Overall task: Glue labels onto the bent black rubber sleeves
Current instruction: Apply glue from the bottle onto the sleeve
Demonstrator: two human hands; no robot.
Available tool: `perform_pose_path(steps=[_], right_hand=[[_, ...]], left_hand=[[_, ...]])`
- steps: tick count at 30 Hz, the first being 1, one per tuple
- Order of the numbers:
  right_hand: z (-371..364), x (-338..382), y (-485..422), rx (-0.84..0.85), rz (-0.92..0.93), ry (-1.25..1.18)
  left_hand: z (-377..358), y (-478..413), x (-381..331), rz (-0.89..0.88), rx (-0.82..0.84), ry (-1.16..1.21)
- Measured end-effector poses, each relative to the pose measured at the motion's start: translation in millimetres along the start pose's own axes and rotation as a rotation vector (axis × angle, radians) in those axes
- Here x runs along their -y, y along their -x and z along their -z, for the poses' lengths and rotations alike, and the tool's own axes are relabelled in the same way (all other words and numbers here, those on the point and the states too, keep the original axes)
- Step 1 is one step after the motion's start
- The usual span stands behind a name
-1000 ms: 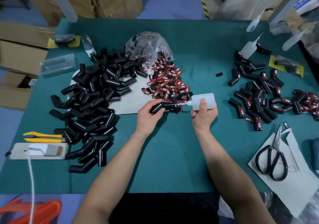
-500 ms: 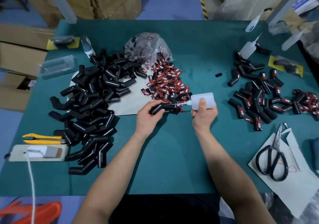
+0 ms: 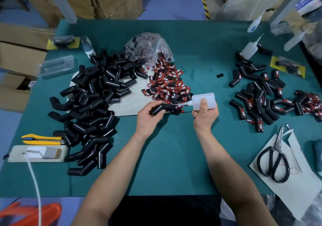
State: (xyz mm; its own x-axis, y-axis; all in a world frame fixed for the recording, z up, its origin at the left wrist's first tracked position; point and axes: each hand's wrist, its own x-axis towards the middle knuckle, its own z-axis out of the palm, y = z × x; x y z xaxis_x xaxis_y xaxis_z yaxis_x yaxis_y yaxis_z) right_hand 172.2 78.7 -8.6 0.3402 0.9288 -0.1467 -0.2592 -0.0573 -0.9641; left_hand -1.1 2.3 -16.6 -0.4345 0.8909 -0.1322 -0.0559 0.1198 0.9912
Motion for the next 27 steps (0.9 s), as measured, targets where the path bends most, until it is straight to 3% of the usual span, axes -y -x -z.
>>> perform_pose_path(steps=[27], right_hand=[[-2.4, 3.7, 0.2, 0.016, -0.010, -0.008]], left_hand=[[0.0, 0.3, -0.6, 0.019, 0.003, 0.028]])
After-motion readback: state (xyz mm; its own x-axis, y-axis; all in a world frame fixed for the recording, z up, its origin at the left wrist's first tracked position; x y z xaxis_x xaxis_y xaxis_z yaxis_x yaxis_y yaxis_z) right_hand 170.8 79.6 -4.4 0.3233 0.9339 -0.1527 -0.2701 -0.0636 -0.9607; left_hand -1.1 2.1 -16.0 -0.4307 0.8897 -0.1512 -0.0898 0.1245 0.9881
